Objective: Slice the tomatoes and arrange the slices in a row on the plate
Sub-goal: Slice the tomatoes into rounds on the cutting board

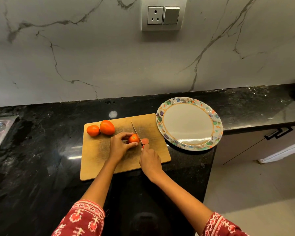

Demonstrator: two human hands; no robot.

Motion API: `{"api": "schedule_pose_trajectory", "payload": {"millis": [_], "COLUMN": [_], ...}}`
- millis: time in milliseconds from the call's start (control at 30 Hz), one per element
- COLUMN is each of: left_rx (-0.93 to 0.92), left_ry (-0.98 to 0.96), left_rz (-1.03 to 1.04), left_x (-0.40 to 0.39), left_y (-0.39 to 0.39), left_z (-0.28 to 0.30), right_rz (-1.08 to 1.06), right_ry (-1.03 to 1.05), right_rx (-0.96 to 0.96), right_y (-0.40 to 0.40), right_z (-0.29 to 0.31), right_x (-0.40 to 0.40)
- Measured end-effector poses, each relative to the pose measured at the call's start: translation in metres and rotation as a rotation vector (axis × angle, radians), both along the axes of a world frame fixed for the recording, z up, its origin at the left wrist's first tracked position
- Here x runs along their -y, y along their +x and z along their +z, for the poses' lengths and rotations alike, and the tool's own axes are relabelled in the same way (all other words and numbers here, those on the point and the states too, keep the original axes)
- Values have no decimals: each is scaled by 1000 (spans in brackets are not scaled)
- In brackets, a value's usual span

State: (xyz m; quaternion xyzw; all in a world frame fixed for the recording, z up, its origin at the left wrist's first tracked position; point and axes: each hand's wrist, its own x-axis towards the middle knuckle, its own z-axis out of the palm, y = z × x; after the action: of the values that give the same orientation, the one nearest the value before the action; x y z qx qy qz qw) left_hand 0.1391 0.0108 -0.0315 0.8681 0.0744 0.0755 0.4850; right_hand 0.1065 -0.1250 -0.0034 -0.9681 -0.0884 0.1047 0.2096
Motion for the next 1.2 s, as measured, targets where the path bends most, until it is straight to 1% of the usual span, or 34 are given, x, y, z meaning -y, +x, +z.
{"api": "schedule_pose_trajectory", "payload": {"millis": [267, 433, 633, 833, 1000, 1200], "left_rx": [0, -8, 13, 16, 32, 25], "left_ry": [8, 35, 39, 21, -12, -41], "left_rz": [7, -6, -8, -10, -21, -8], "left_x": [1, -1, 2, 1, 2, 1], "left_y": [0, 2, 0, -1, -2, -1], "left_z": [0, 0, 3, 3, 2, 1], "right_rz": [-24, 19, -7, 20, 18, 33], "right_ry": [-28, -98, -77, -73, -39, -52], "right_rx": [8, 34, 17, -29, -84, -135], "right_y": [6, -3, 7, -2, 12, 9], "right_z": [-3, -7, -7, -11, -10, -14], "right_x": [-6, -1, -8, -2, -12, -6]}}
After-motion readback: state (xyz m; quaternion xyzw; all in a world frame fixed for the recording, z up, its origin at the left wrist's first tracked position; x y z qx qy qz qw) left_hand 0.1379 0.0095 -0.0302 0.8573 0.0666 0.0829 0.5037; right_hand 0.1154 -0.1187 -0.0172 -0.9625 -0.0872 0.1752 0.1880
